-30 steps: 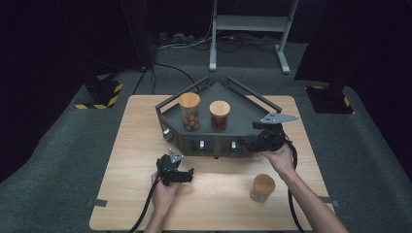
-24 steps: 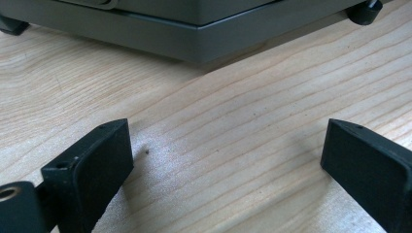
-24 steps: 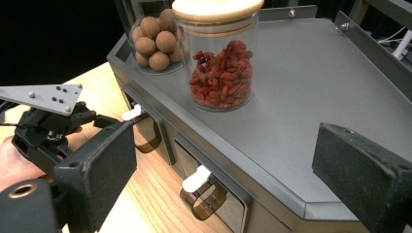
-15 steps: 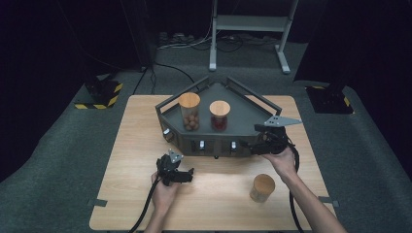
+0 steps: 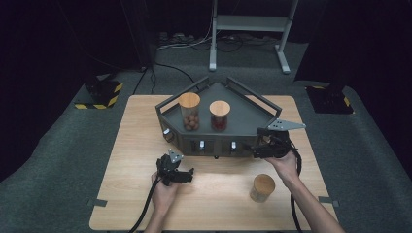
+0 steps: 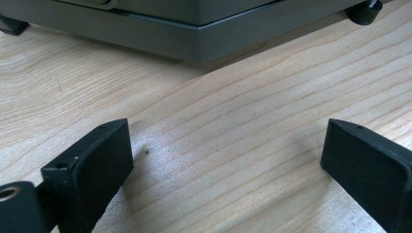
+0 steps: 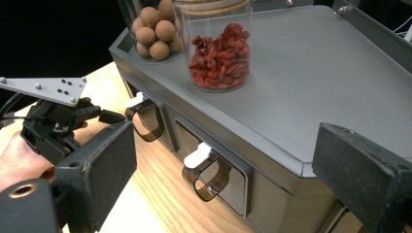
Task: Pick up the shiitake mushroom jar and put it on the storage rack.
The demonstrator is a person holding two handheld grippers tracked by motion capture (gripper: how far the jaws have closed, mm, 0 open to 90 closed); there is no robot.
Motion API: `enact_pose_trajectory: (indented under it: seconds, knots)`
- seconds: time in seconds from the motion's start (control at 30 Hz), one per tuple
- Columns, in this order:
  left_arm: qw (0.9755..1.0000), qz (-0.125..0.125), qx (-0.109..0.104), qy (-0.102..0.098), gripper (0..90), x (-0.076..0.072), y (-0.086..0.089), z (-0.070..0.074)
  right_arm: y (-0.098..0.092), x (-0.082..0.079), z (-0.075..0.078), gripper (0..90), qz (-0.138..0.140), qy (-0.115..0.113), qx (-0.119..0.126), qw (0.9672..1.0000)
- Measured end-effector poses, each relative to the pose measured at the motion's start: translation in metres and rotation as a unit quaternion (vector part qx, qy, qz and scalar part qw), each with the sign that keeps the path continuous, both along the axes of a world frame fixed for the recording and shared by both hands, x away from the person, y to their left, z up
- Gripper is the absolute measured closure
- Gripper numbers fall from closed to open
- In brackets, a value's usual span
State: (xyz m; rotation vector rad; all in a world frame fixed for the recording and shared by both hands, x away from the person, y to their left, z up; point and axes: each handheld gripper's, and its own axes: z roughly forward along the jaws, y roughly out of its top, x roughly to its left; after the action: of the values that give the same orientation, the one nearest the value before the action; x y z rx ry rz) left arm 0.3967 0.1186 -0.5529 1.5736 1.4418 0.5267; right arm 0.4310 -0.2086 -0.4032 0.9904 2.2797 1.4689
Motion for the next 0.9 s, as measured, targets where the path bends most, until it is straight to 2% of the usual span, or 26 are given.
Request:
enact_pose_trajectory:
  seconds: [0.9]
  knots:
    - [1.0000,0.000,-0.001,0.000,4.6,0.000,0.000,0.000,-0.022,-0.015,-0.011,8.7,-0.009,0.002,0.027,0.9996]
